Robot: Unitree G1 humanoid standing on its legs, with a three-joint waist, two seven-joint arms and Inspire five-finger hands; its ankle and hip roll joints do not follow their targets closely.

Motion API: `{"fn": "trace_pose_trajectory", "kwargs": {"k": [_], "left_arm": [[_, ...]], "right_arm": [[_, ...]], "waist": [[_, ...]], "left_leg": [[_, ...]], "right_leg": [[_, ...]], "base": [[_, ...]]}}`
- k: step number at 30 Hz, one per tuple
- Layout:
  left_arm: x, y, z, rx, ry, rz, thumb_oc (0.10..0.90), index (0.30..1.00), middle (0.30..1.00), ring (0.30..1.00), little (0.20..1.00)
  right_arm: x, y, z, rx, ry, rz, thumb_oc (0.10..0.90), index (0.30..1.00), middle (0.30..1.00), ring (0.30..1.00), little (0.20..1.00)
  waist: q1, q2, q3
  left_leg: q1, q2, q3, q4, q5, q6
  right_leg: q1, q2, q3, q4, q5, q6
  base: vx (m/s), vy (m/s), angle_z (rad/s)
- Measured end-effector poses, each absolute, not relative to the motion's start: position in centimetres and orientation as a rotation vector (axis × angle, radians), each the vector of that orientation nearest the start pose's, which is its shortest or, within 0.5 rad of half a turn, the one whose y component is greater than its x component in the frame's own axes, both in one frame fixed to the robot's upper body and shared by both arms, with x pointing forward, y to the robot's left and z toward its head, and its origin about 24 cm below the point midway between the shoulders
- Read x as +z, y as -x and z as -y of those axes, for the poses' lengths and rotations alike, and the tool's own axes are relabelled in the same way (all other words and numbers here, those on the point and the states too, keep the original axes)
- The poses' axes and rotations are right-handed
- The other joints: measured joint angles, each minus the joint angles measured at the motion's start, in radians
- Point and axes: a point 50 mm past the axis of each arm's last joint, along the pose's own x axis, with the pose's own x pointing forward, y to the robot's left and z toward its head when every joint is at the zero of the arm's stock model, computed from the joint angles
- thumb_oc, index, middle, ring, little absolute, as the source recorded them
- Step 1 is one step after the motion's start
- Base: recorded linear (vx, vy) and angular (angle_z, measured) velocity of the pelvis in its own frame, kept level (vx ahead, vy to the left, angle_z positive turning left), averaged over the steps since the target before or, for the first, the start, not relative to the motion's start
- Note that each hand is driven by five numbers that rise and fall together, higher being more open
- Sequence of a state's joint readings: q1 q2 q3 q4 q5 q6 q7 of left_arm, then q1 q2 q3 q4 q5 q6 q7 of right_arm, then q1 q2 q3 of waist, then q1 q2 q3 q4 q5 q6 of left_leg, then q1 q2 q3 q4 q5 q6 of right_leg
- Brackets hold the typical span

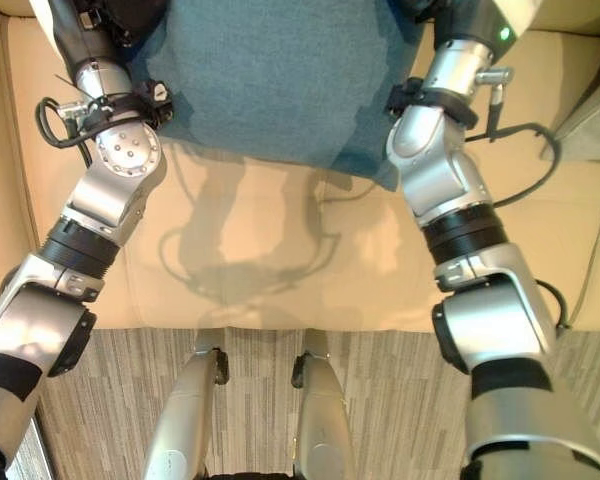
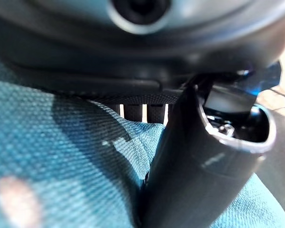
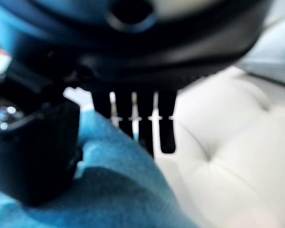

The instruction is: Pick up all the scattered cushions and arrange them neatly on the sofa.

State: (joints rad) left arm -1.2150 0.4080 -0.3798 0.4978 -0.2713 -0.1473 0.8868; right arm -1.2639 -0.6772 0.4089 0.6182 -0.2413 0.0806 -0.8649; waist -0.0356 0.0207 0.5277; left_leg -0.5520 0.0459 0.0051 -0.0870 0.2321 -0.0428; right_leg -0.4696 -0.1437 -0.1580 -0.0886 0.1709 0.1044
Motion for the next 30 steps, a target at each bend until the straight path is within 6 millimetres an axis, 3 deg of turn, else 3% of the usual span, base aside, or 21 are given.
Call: {"fn": "trace_pose_trajectory", "kwargs": {"k": [4,9,11,13,14,15,16,17,18,19,20,21,23,24,25,26,28,30], "left_arm": [[33.8,-35.5,-12.1,0.491,0.044,0.913,0.400,0.300,0.300,0.300,0.300],[35.6,-33.3,-11.9,0.509,0.143,1.054,0.400,0.300,0.300,0.300,0.300],[35.8,-31.5,-11.8,0.498,0.266,1.103,0.400,0.300,0.300,0.300,0.300],[36.0,-30.7,-11.8,0.509,0.302,1.157,0.400,0.300,0.300,0.300,0.300],[36.1,-30.6,-11.8,0.521,0.297,1.170,0.400,0.300,0.300,0.300,0.300],[36.1,-30.5,-11.5,0.509,0.310,1.180,0.400,0.300,0.300,0.300,0.300],[36.5,-30.4,-11.7,0.510,0.311,1.195,0.400,0.300,0.300,0.300,0.300],[37.0,-30.3,-11.2,0.493,0.321,1.200,0.400,0.300,0.300,0.300,0.300],[37.4,-30.4,-11.5,0.497,0.302,1.211,0.400,0.300,0.300,0.300,0.300],[37.5,-31.0,-11.4,0.495,0.268,1.203,0.400,0.300,0.300,0.300,0.300],[37.4,-31.7,-11.3,0.504,0.232,1.193,0.400,0.300,0.300,0.300,0.300],[38.3,-33.0,-11.5,0.524,0.157,1.167,0.400,0.300,0.300,0.300,0.300],[39.8,-34.6,-11.7,0.529,0.058,1.096,0.400,0.300,0.300,0.300,0.300],[39.2,-35.9,-12.0,0.532,-0.003,1.033,0.505,0.458,0.458,0.458,0.458],[38.9,-36.3,-12.1,0.529,-0.013,1.006,0.780,0.869,0.869,0.869,0.869],[38.8,-36.6,-12.1,0.520,-0.011,0.972,0.800,0.900,0.900,0.900,0.900],[39.0,-37.5,-12.9,0.499,-0.035,0.907,0.800,0.900,0.900,0.900,0.900],[37.5,-39.4,-13.7,0.480,-0.150,0.751,0.800,0.900,0.900,0.900,0.900]], "right_arm": [[36.3,-35.6,20.3,-0.936,0.808,1.000,0.400,0.300,0.300,0.300,0.300],[38.5,-33.2,20.1,-1.022,0.792,1.164,0.400,0.300,0.300,0.300,0.300],[39.2,-31.8,19.6,-1.048,0.743,1.242,0.400,0.300,0.300,0.300,0.300],[39.8,-30.9,19.3,-1.086,0.748,1.315,0.400,0.300,0.300,0.300,0.300],[40.0,-30.7,19.3,-1.095,0.750,1.335,0.400,0.300,0.300,0.300,0.300],[40.3,-30.4,19.5,-1.107,0.764,1.361,0.400,0.300,0.300,0.300,0.300],[40.7,-30.1,19.6,-1.118,0.767,1.380,0.400,0.300,0.300,0.300,0.300],[41.6,-29.6,20.2,-1.158,0.773,1.401,0.400,0.300,0.300,0.300,0.300],[42.4,-30.2,19.9,-1.170,0.776,1.381,0.400,0.300,0.300,0.300,0.300],[42.5,-31.2,20.0,-1.169,0.827,1.333,0.400,0.300,0.300,0.300,0.300],[42.4,-32.0,20.1,-1.163,0.879,1.296,0.400,0.300,0.300,0.300,0.300],[42.9,-32.9,20.1,-1.133,0.947,1.239,0.400,0.300,0.300,0.300,0.300],[42.7,-33.7,20.7,-1.109,0.967,1.154,0.400,0.300,0.300,0.300,0.300],[42.1,-34.6,20.8,-1.078,0.984,1.100,0.400,0.300,0.300,0.300,0.300],[41.8,-34.9,20.7,-1.055,0.985,1.086,0.400,0.300,0.300,0.300,0.300],[41.8,-35.0,20.8,-1.034,0.973,1.072,0.800,0.900,0.900,0.900,0.900],[41.8,-35.9,19.8,-0.964,0.908,1.005,0.800,0.900,0.900,0.900,0.900],[40.2,-37.5,19.6,-0.861,0.906,0.863,0.800,0.900,0.900,0.900,0.900]], "waist": [[-0.001,0.000,0.000],[-0.003,0.000,0.000],[-0.002,0.000,0.000],[0.000,0.001,0.001],[0.000,0.003,0.001],[-0.002,0.007,-0.002],[-0.005,0.006,-0.002],[-0.009,0.003,0.000],[-0.001,-0.006,0.009],[-0.005,-0.012,0.005],[0.003,-0.013,0.000],[0.007,0.003,-0.007],[-0.006,0.001,0.004],[0.000,0.001,0.003],[-0.003,0.002,0.002],[-0.021,-0.001,-0.001],[-0.021,-0.003,0.000],[-0.021,-0.002,-0.002]], "left_leg": [[-0.009,0.001,0.002,0.000,0.000,0.000],[-0.042,0.002,0.002,0.000,0.001,0.000],[-0.039,0.004,0.001,0.000,0.001,0.000],[-0.022,0.015,-0.002,0.000,0.011,0.014],[-0.018,0.021,-0.010,0.001,0.028,0.038],[-0.016,0.024,-0.014,0.003,0.032,0.042],[-0.017,0.016,-0.010,0.005,0.031,0.041],[-0.017,-0.018,-0.008,0.017,0.022,0.028],[-0.082,-0.018,-0.001,0.146,-0.033,-0.022],[-0.164,-0.026,0.006,0.241,-0.058,-0.030],[-0.134,-0.015,0.008,0.191,-0.030,-0.014],[-0.057,0.011,0.007,0.058,0.016,-0.010],[-0.041,0.032,0.000,0.030,0.026,-0.012],[-0.031,0.039,-0.001,0.031,0.033,-0.004],[-0.028,0.037,-0.001,0.034,0.033,-0.004],[-0.028,0.011,0.006,0.035,0.032,-0.004],[-0.025,0.006,0.006,0.041,0.032,-0.005],[-0.001,0.014,0.009,0.047,0.032,-0.005]], "right_leg": [[-0.011,0.002,0.001,0.000,0.000,0.000],[-0.045,0.000,0.002,0.001,0.000,0.000],[-0.050,-0.001,0.001,0.013,0.000,0.000],[-0.072,0.002,0.002,0.088,-0.011,0.005],[-0.124,-0.001,0.002,0.186,-0.039,0.021],[-0.142,0.010,0.005,0.140,-0.068,0.029],[-0.127,0.011,0.012,0.068,-0.021,0.008],[-0.078,-0.001,0.019,-0.006,0.074,-0.023],[-0.074,-0.010,0.029,-0.004,0.077,-0.033],[-0.077,-0.015,0.025,-0.004,0.081,-0.037],[-0.077,-0.007,0.028,-0.004,0.081,-0.037],[-0.080,0.020,0.026,-0.003,0.081,-0.037],[-0.088,0.036,0.026,0.017,0.080,-0.036],[-0.137,0.037,0.025,0.097,0.048,-0.027],[-0.147,0.038,0.021,0.108,0.033,-0.024],[-0.094,0.025,0.019,0.022,0.086,-0.037],[-0.077,0.021,0.019,-0.001,0.088,-0.040],[-0.045,0.025,0.008,0.001,0.088,-0.040]], "base": [[0.01,-0.014,-0.02],[0.01,-0.004,0.00],[0.02,-0.011,-0.03],[0.02,-0.019,-0.12],[-0.01,-0.013,-0.13],[-0.01,-0.007,-0.04],[0.00,-0.016,0.38],[0.01,-0.024,0.37],[0.00,-0.032,0.45],[0.00,0.000,0.00],[-0.02,-0.011,-0.07],[-0.03,0.004,-0.21],[-0.03,0.006,-0.11],[-0.02,0.001,-0.15],[-0.03,0.005,0.02],[-0.02,0.004,0.20],[-0.01,0.013,0.13],[0.00,0.001,0.02]]}}
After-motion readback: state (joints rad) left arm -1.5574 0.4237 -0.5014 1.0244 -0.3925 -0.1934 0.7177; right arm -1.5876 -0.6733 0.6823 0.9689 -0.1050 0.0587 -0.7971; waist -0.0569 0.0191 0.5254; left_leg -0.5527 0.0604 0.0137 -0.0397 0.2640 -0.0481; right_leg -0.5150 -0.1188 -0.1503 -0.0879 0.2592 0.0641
